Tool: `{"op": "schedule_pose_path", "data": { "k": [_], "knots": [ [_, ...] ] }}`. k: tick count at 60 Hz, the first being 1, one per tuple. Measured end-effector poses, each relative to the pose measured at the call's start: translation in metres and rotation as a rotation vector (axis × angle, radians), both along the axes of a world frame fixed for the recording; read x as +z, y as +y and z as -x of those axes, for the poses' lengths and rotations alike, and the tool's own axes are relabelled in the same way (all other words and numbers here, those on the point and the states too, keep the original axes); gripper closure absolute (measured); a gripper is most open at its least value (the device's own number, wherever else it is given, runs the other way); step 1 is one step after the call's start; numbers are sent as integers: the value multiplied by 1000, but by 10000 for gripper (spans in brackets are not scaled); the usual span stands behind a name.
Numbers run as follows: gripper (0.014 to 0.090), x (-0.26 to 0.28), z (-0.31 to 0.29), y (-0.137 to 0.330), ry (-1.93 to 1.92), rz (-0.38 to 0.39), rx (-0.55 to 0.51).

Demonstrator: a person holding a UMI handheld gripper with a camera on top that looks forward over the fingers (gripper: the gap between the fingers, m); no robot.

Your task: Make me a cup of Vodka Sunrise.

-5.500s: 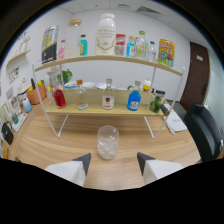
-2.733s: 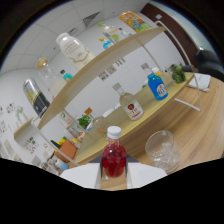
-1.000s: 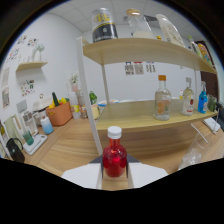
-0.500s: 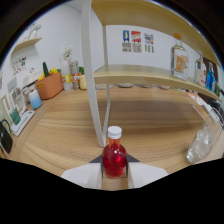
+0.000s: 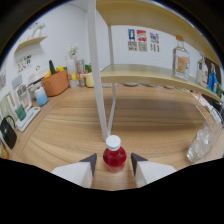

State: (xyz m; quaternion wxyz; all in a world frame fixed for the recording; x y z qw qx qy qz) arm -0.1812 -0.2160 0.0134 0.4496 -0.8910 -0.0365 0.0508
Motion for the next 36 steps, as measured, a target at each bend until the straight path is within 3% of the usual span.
{"op": "schedule_pose_path", "data": {
  "k": [3,5,25,36],
  "knots": [
    [228,8,3,-4,11,-8,24],
    [183,16,3,-7,14,-18,37],
    [187,137,-49,-52,52,-197,52],
    [189,157,-124,-85,21,-232,-2]
  ]
}}
